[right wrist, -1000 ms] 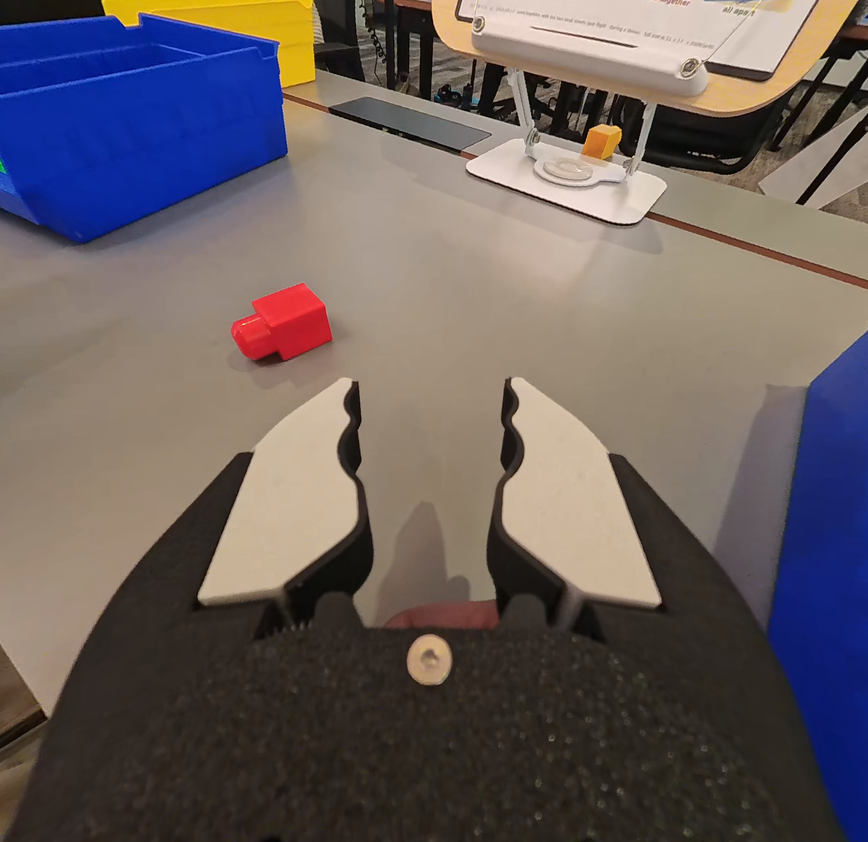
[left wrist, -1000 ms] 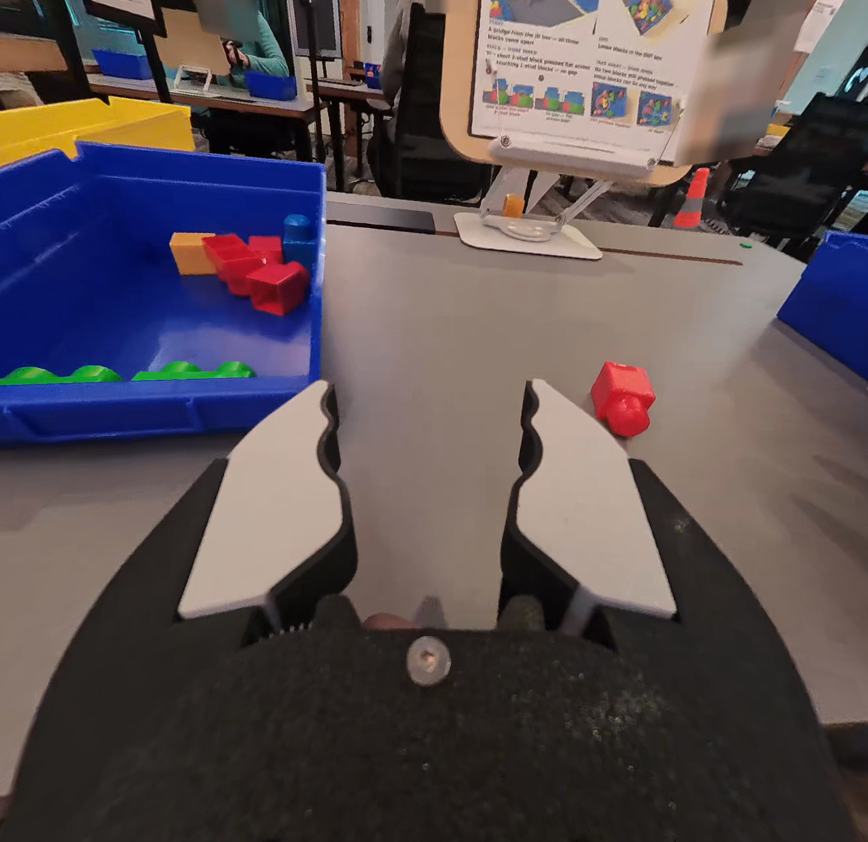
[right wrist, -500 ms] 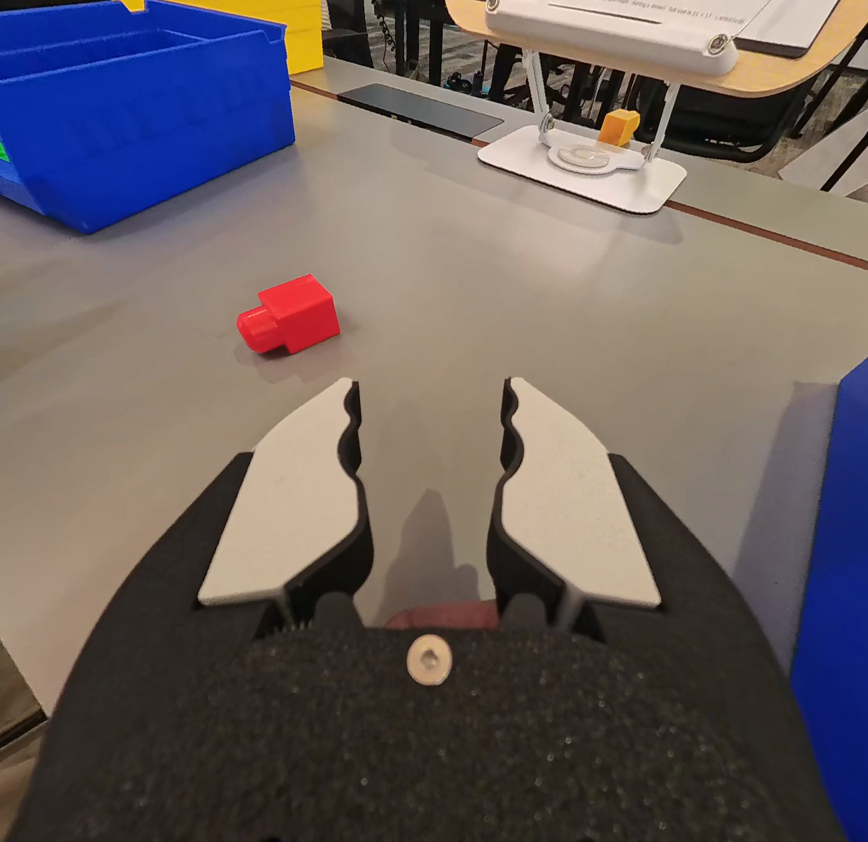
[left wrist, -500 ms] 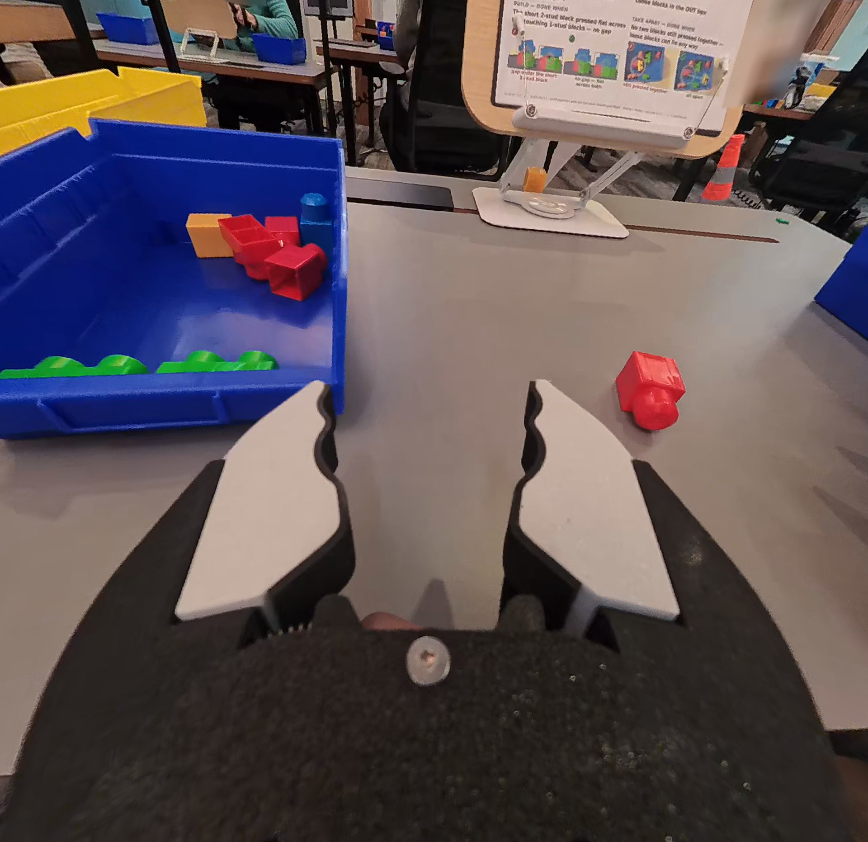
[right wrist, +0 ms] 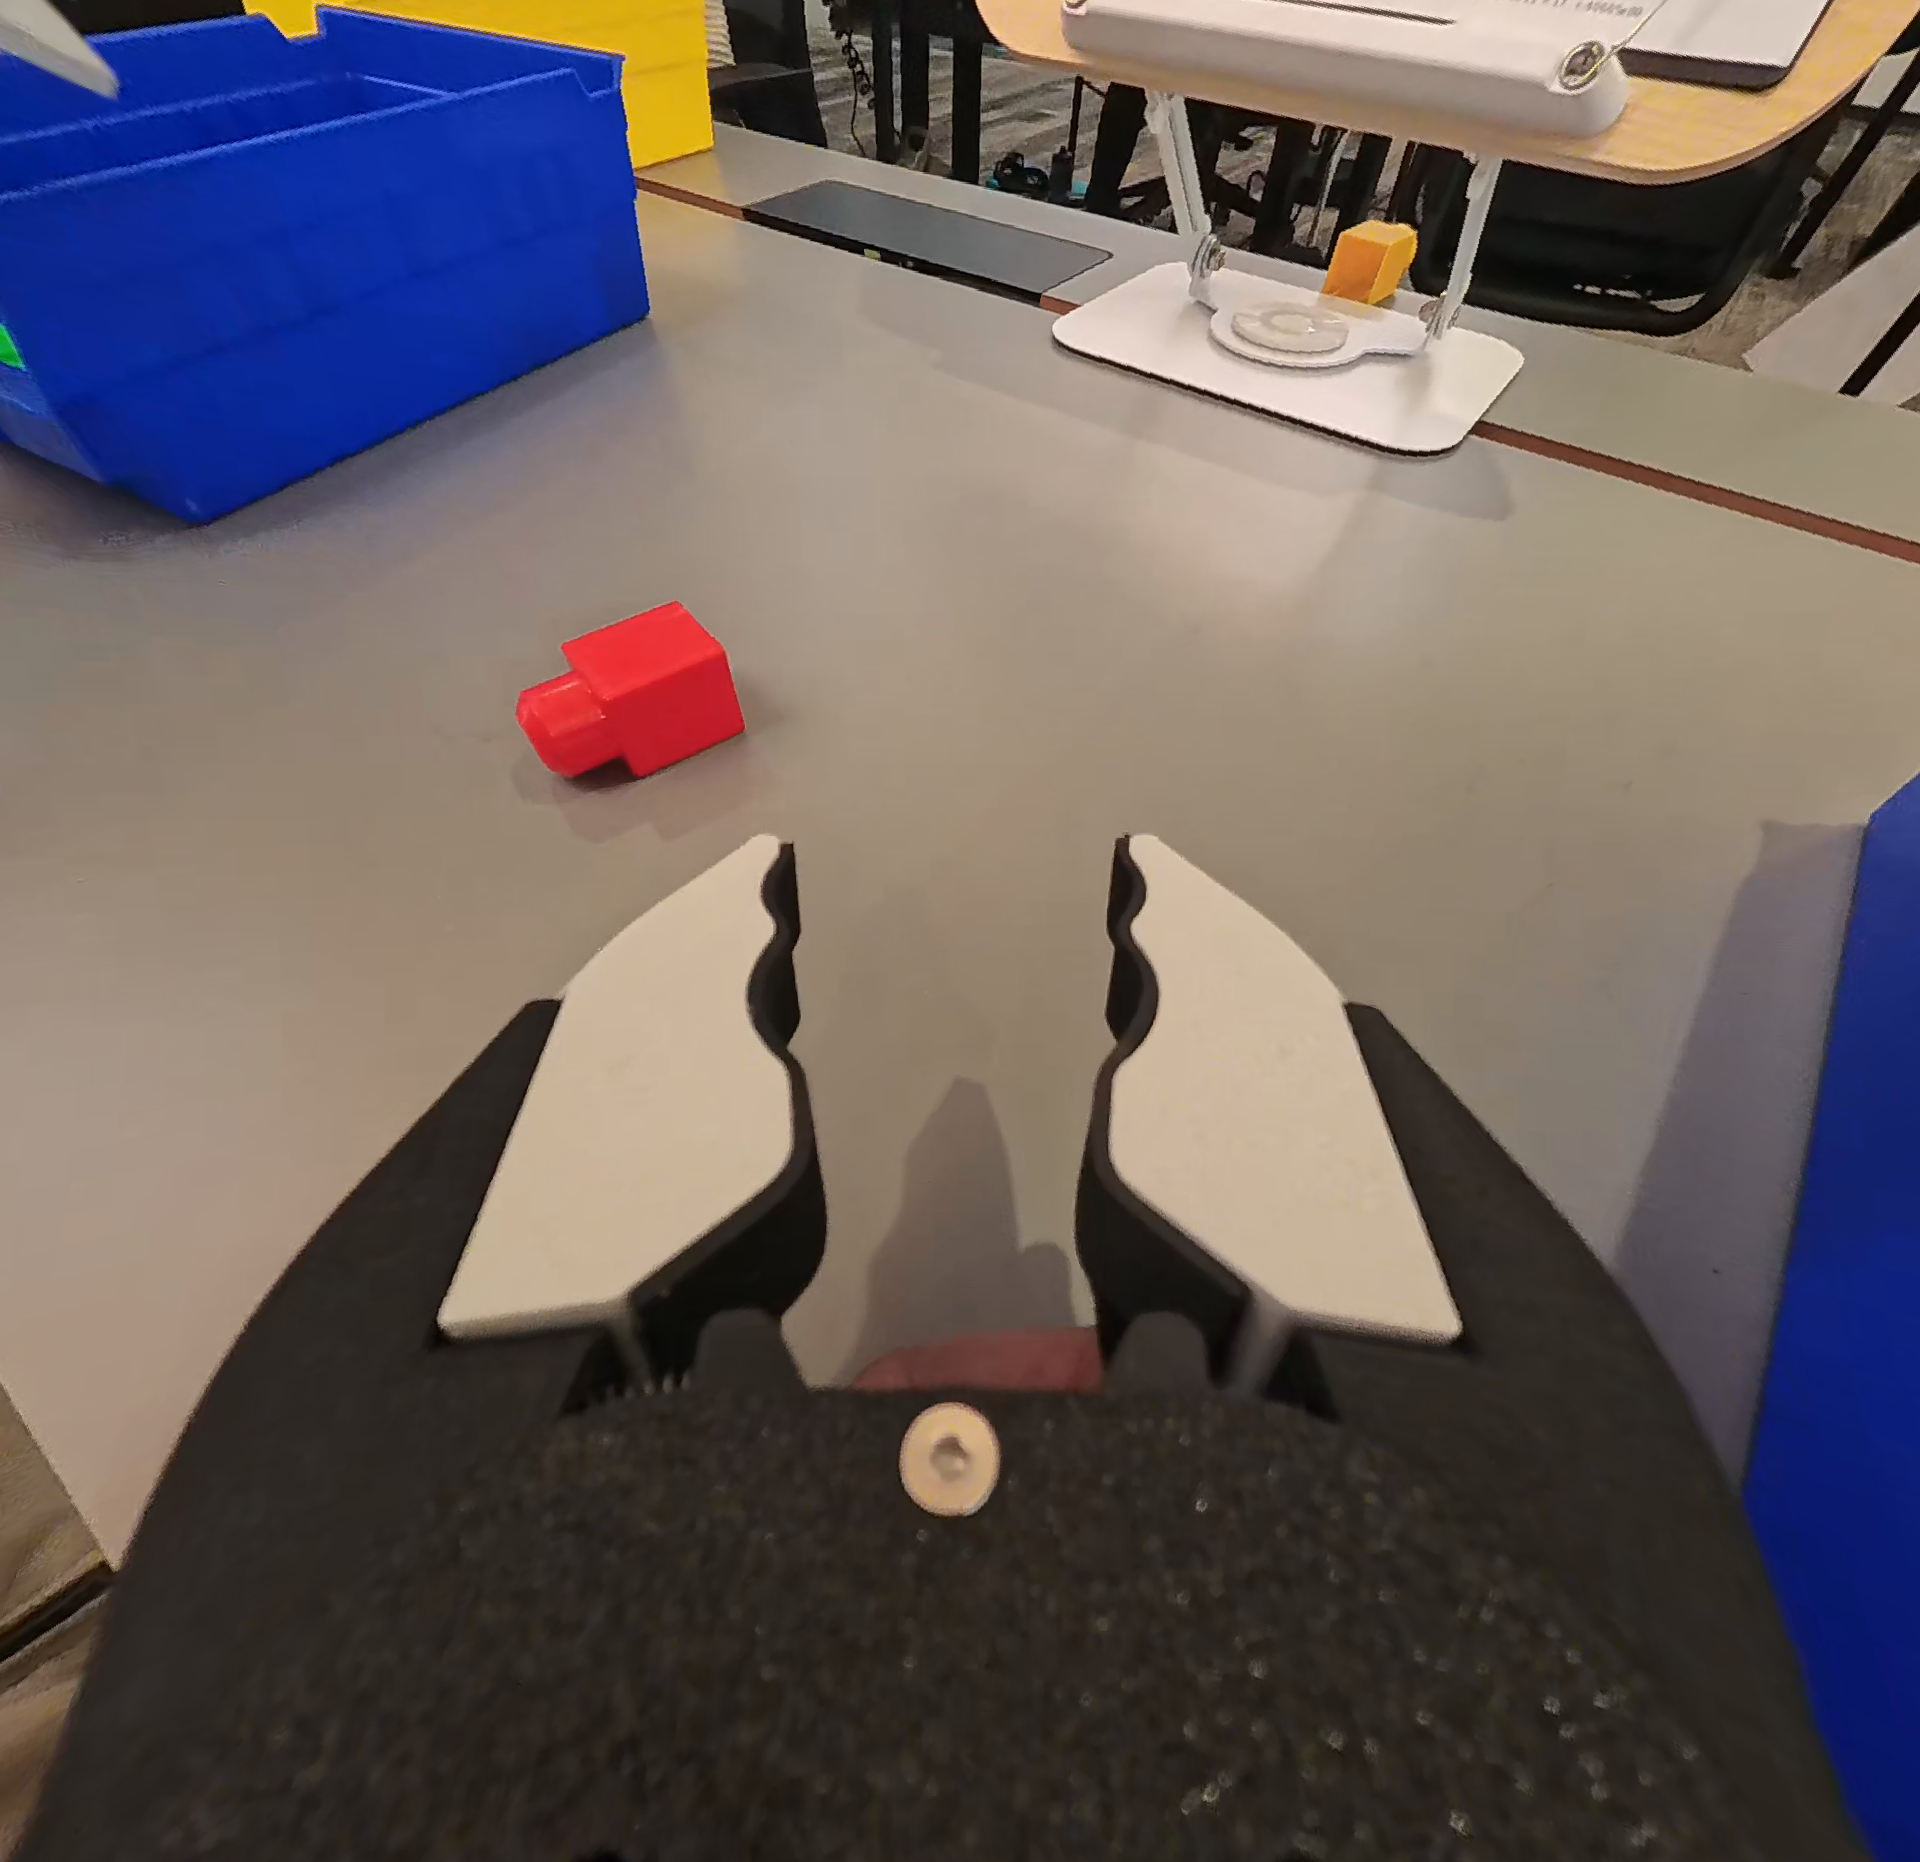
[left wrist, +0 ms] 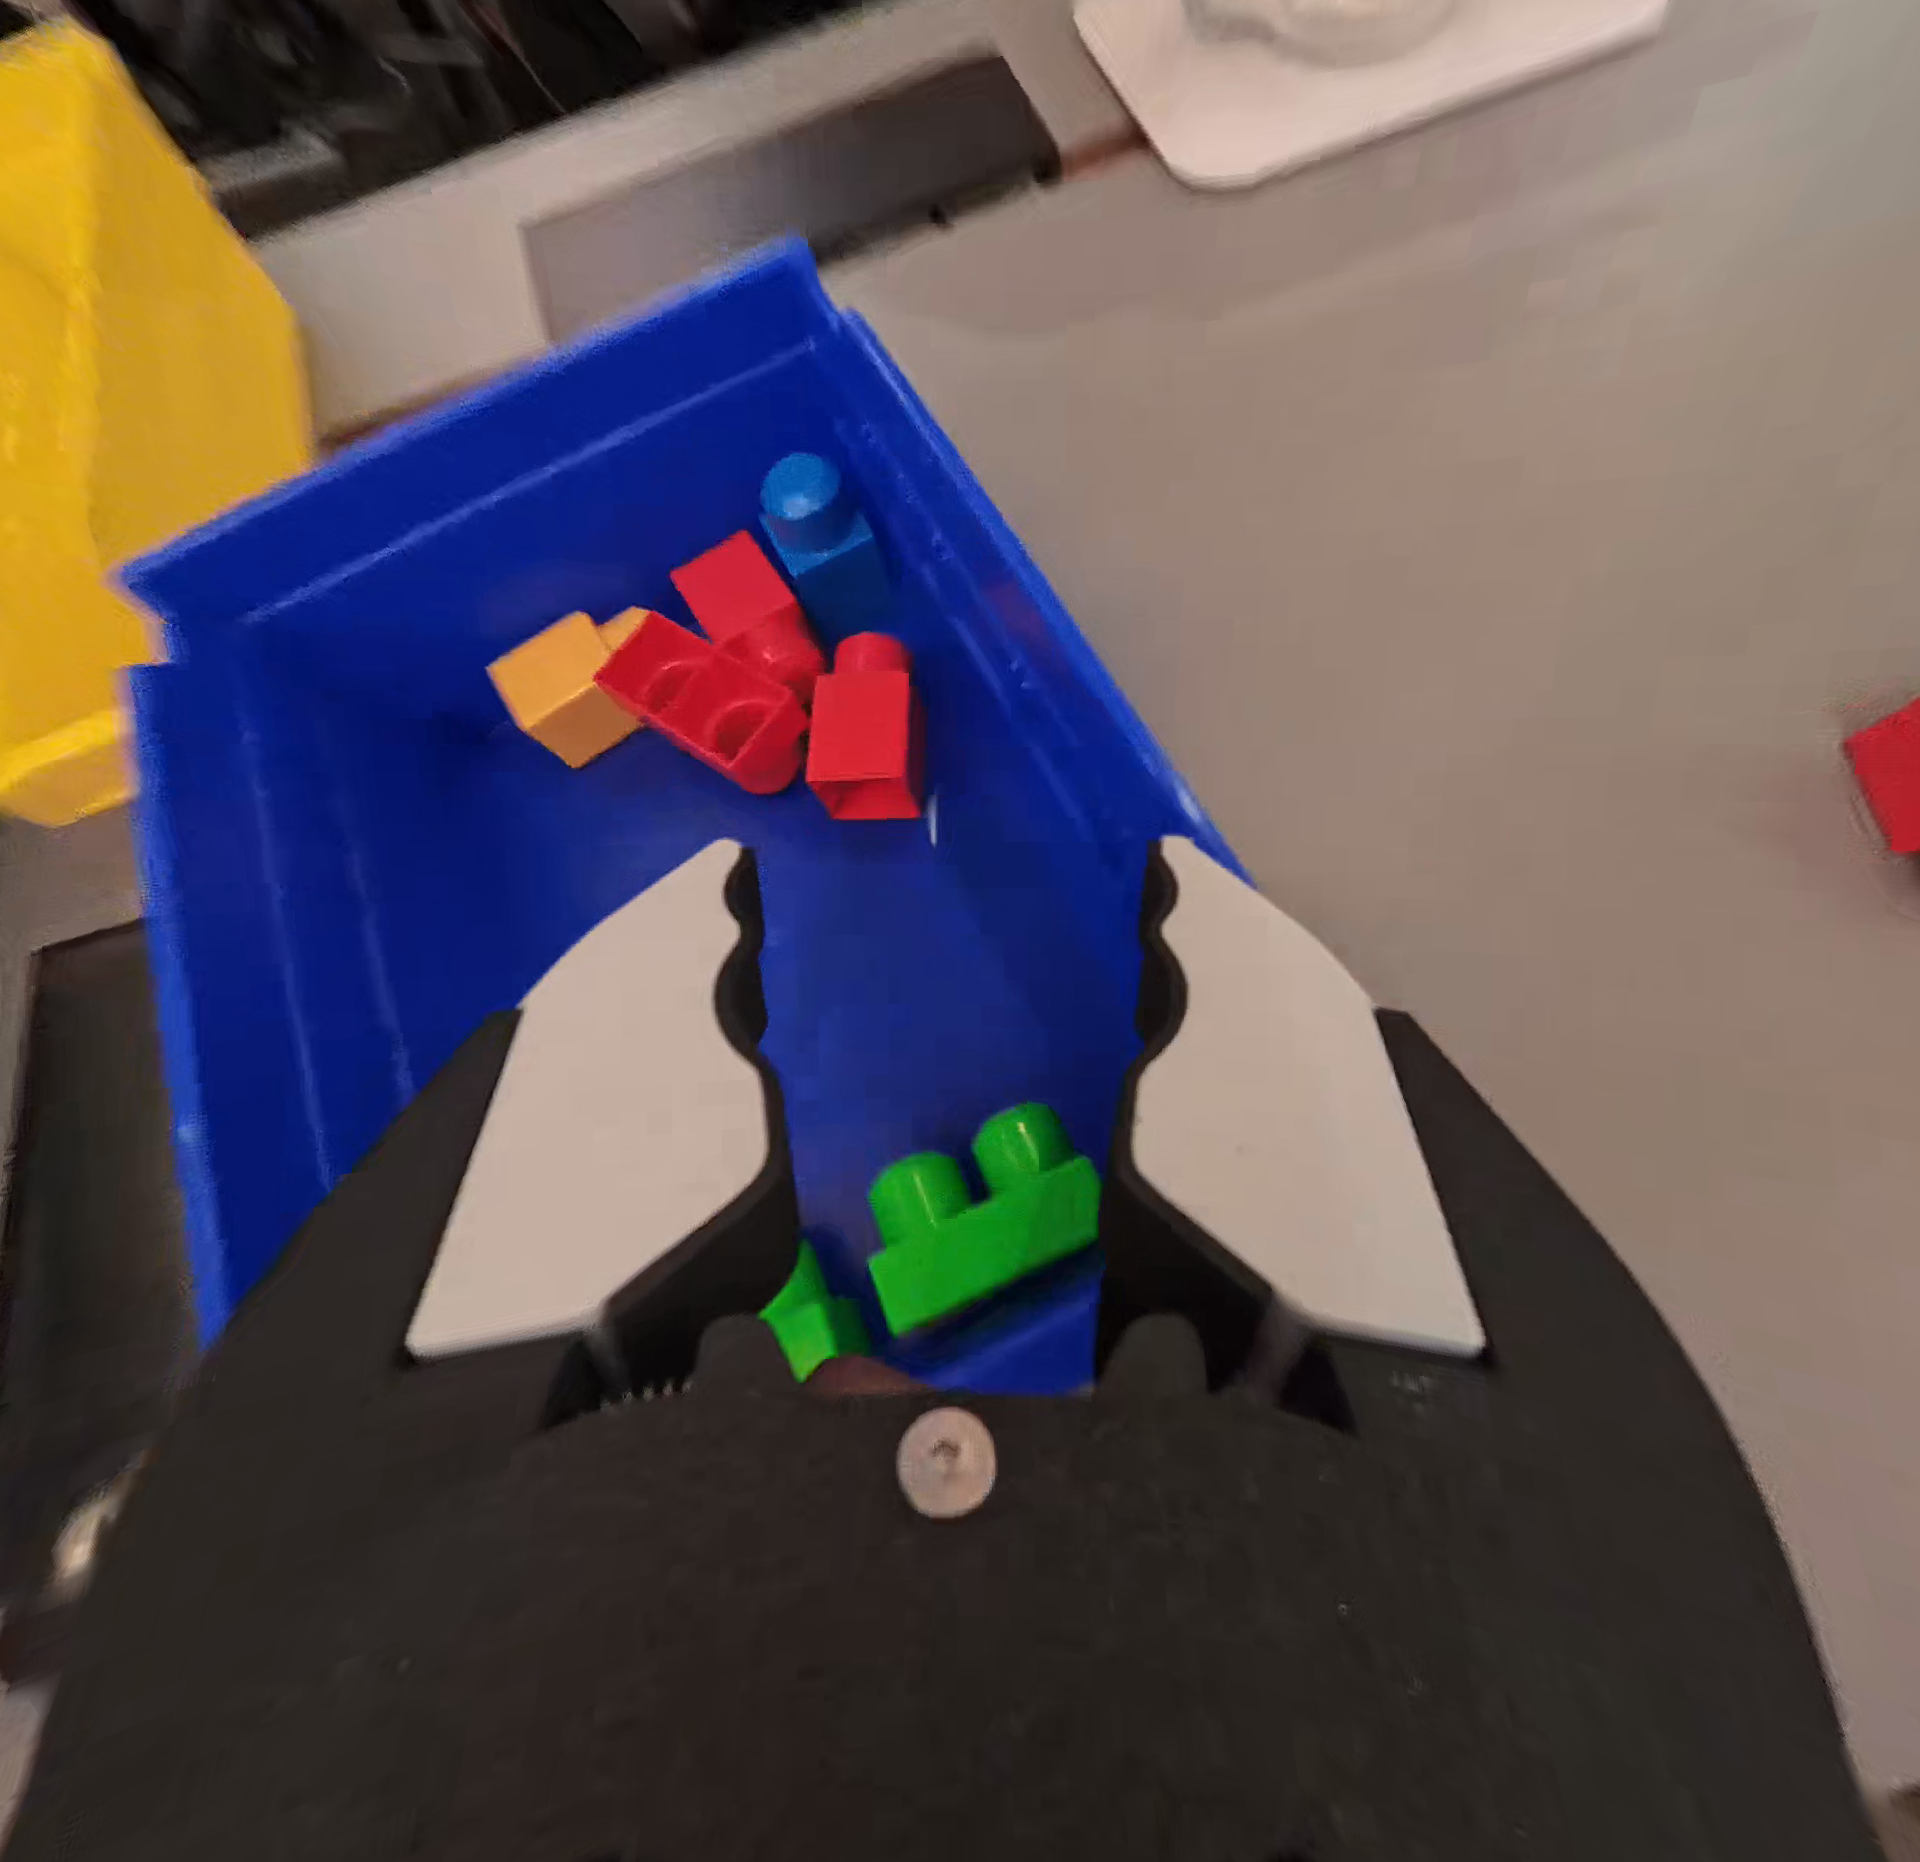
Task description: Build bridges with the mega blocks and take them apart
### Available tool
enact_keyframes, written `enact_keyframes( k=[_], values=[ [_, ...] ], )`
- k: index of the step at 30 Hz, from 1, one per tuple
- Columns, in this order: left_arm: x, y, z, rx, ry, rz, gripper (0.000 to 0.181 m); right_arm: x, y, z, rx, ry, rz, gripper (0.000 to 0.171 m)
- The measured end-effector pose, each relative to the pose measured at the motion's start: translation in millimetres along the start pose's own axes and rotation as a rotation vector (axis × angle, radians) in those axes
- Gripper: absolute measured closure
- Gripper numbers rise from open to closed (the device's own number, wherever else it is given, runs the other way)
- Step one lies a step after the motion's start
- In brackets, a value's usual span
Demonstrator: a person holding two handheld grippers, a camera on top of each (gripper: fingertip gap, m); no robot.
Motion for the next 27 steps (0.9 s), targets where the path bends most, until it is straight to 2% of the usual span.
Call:
enact_keyframes(
  k=[4,7,10,14,17,24,27],
  values=[
    [51.5,1.8,-24.2,-0.005,-0.162,-0.171,0.112,0.1,0.3,0.8,-0.004,-0.007,-0.001,0.114],
    [87.5,-7.5,-34.0,0.046,-0.161,-0.316,0.115,1.0,-0.6,1.3,-0.006,-0.009,-0.006,0.114],
    [108.2,-12.1,-34.8,0.067,-0.175,-0.393,0.12,1.0,-0.6,2.1,-0.011,-0.014,-0.009,0.114],
    [122.2,-15.0,-36.7,0.072,-0.177,-0.446,0.127,0.2,-0.5,5.0,-0.013,-0.022,-0.009,0.114],
    [131.3,-22.0,-39.6,0.086,-0.162,-0.493,0.125,0.9,-2.1,6.3,-0.004,-0.019,-0.011,0.114],
    [138.3,-19.0,-43.1,0.051,-0.176,-0.509,0.134,1.4,-2.7,6.1,-0.005,-0.016,-0.016,0.115],
    [139.0,-18.0,-42.5,0.052,-0.182,-0.515,0.144,1.1,-2.7,6.4,-0.004,-0.017,-0.016,0.115]
  ],
)
Point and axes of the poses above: each gripper's, where its closed fingertips meet, x out along the fingers, y out of its top, z = x × y across the jaws, the point moved 6 cm from there along -x, back along the fingers, and after that the axes turned 2 degrees about -y, right-handed, at the moved point
